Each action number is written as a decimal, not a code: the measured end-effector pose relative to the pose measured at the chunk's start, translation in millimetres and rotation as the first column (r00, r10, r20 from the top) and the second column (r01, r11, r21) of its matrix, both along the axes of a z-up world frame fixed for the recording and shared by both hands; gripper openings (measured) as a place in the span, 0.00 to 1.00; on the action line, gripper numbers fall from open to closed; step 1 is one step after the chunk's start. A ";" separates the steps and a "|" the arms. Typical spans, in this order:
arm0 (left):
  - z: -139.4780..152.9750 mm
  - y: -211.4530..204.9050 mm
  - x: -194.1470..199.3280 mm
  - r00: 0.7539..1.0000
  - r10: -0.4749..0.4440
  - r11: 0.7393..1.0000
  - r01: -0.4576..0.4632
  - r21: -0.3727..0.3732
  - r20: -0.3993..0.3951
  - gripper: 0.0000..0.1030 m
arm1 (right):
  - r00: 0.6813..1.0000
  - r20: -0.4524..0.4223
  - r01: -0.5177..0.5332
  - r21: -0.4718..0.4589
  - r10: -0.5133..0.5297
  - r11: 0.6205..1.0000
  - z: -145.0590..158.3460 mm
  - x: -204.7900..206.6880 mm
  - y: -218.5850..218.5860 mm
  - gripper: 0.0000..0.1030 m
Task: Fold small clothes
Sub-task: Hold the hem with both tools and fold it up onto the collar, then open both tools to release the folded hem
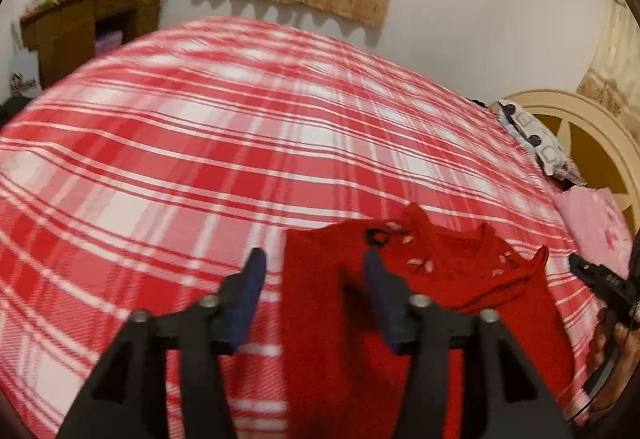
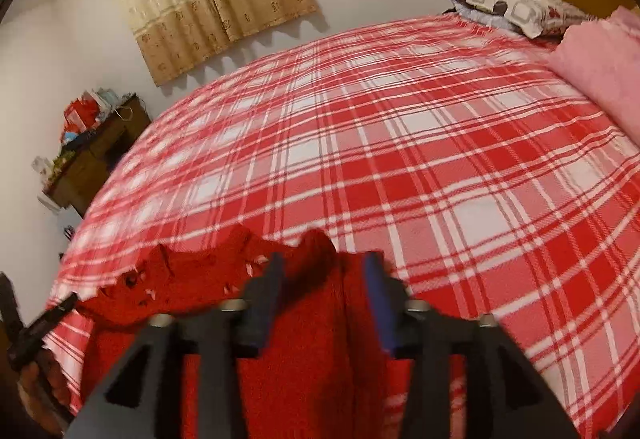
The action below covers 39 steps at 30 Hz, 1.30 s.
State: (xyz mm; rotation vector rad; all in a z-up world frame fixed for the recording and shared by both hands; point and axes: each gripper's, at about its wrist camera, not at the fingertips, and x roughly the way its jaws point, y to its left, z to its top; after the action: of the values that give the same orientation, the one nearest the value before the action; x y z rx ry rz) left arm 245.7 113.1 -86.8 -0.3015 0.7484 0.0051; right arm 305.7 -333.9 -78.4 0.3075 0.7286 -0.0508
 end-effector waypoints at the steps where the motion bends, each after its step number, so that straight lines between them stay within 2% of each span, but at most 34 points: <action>1: -1.5 0.6 -2.2 1.000 0.000 1.000 0.000 0.024 -0.002 0.55 | 1.000 0.006 -0.017 -0.001 0.017 1.000 -1.5 -4.3 3.5 0.49; 5: -9.2 -14.4 -18.4 0.999 -0.046 0.990 0.049 0.130 -0.027 0.67 | 0.997 -0.028 -0.071 -0.008 0.070 0.997 -10.6 -10.7 17.0 0.49; 8: -14.9 -27.2 -14.3 0.996 -0.074 0.980 0.080 0.181 -0.041 0.67 | 0.992 -0.063 -0.109 -0.017 0.108 0.994 -15.3 -8.5 27.5 0.49; 14: -31.2 -29.5 8.6 0.995 -0.026 0.977 0.045 0.208 -0.096 0.69 | 0.981 -0.130 -0.156 -0.057 0.148 0.986 -30.6 5.3 45.8 0.50; 16: -39.3 -23.3 12.5 0.993 0.003 0.979 0.021 0.203 -0.118 0.69 | 0.974 -0.173 -0.156 -0.053 0.145 0.986 -41.6 12.7 47.3 0.50; 18: -44.1 -15.1 11.1 0.992 0.013 0.986 0.009 0.166 -0.129 0.71 | 0.969 -0.207 -0.153 -0.057 0.139 0.986 -50.4 17.2 48.2 0.51; 22: -36.8 -11.5 -9.0 0.995 0.013 0.989 0.002 0.146 -0.104 0.70 | 0.976 -0.183 -0.142 -0.106 0.121 0.984 -41.9 5.6 52.6 0.51; 28: -18.7 -20.7 -56.9 0.999 -0.031 0.989 0.035 0.144 -0.029 0.71 | 0.978 -0.089 -0.197 -0.118 0.187 0.973 -28.6 -53.1 66.7 0.51; 30: -19.1 -28.4 -74.2 0.998 -0.055 0.987 0.057 0.150 -0.015 0.78 | 0.982 -0.074 -0.183 -0.108 0.175 0.977 -28.5 -72.0 59.8 0.51; 32: -22.6 -35.3 -86.4 0.997 -0.075 0.984 0.076 0.161 -0.010 0.79 | 0.987 -0.058 -0.153 -0.073 0.149 0.986 -28.7 -91.2 44.6 0.51; 35: -28.1 -42.7 -97.7 0.995 -0.100 0.980 0.100 0.169 -0.007 0.79 | 0.994 -0.053 -0.097 -0.070 0.093 0.993 -28.3 -113.1 25.1 0.51; 39: -27.9 -42.7 -106.7 0.993 -0.114 0.989 0.112 0.092 0.011 0.79 | 0.995 -0.051 -0.084 -0.037 0.082 0.996 -27.8 -129.1 9.3 0.51</action>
State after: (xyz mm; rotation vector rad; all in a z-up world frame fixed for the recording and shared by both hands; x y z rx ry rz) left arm 139.0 70.4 -114.7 -0.1715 0.7458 -0.0702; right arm 176.6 -324.6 -106.3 0.2391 0.7883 0.0062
